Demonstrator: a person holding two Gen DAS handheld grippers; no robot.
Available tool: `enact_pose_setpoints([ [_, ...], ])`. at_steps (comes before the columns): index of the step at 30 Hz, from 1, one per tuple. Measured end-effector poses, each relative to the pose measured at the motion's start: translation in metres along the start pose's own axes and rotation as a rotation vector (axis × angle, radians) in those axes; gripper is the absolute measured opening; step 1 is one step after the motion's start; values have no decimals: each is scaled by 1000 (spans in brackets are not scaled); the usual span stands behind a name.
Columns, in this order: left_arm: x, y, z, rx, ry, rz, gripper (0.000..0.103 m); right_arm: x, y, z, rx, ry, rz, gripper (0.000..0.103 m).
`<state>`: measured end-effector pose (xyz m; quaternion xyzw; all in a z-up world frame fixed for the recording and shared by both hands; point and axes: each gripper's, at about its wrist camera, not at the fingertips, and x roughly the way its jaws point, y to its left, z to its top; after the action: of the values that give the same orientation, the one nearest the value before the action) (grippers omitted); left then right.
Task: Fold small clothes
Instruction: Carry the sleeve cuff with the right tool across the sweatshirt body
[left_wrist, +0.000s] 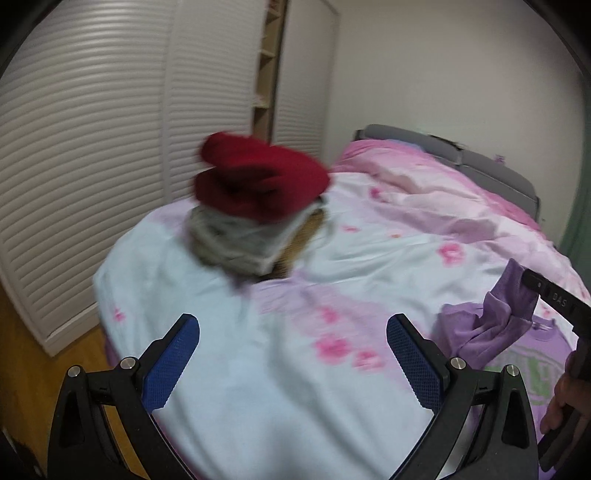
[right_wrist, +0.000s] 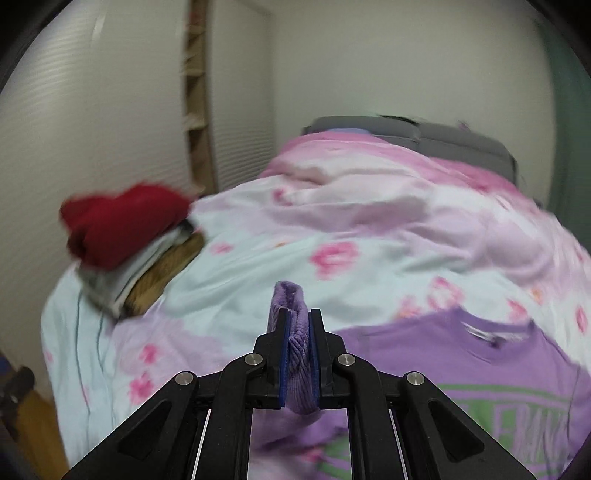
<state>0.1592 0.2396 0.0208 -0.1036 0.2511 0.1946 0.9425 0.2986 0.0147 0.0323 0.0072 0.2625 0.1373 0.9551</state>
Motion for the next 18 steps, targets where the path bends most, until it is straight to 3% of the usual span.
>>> enact_pose_setpoints([
  [6,-2,-89,9,80,-29,-100,103,-22,-92,-6,142,-24,-49,10],
  [13,11,-183,-1,168,7,-168,103,-24,-183,-29,331,-33,-73,10],
  [18,21,-226,-21,244,28,-188,103,-13,-237,-63,445,27,-111,10],
])
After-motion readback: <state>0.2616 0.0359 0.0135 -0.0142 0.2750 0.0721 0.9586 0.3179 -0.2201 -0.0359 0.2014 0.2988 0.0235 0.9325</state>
